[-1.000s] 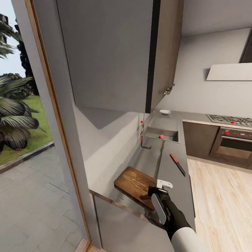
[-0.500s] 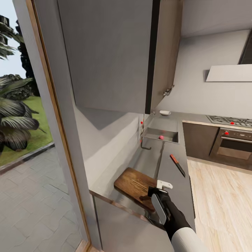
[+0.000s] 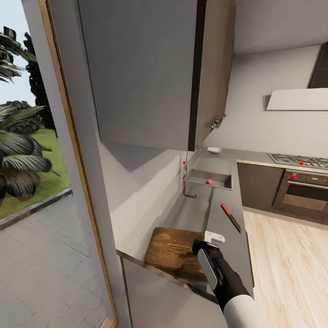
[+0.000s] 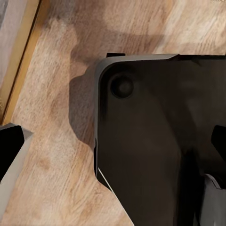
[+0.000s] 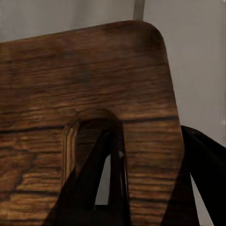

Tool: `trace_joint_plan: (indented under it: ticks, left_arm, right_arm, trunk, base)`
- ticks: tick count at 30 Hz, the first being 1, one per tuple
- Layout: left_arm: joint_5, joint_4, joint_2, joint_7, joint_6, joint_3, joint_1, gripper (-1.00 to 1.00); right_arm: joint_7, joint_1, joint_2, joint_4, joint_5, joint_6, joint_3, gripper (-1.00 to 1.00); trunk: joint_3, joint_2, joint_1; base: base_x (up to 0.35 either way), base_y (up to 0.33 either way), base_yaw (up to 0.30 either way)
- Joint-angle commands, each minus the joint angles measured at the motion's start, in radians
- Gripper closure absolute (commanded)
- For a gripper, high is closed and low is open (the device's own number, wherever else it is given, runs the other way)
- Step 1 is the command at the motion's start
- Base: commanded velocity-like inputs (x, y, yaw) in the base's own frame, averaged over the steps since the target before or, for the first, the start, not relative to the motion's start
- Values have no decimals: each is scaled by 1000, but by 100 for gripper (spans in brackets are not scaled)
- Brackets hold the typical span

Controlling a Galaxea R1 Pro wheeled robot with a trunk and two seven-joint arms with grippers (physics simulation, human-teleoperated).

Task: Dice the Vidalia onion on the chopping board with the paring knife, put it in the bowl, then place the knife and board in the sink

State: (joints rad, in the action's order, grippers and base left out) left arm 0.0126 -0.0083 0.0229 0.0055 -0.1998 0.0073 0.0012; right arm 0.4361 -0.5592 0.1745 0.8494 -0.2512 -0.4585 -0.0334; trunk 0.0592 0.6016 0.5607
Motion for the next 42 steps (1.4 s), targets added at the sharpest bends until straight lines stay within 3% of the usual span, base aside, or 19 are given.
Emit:
trace_joint_plan:
  ticks: [1, 7, 8, 42]
  left_arm:
    - [1, -1, 0, 1, -3, 0, 0, -100]
    - [1, -1, 0, 2, -3, 0, 0, -100]
    - [-1, 45, 33, 2, 1, -5, 0, -100]
    - [-2, 50, 32, 2, 0, -4, 0, -100]
  right_arm:
    - [9, -1, 0, 1, -8, -3, -2, 100]
    - [9, -1, 0, 3, -9, -3, -2, 100]
    - [9, -1, 0, 4, -9, -3, -1, 100]
    - [7, -1, 0, 4, -14, -3, -8, 100]
  trunk:
    - [0, 1, 0]
    - [-9, 1, 0]
    - [-11, 1, 0]
    - [-65, 1, 0]
  base:
    - [0, 0, 0]
    - [0, 0, 0]
    - [0, 0, 0]
    - [0, 0, 0]
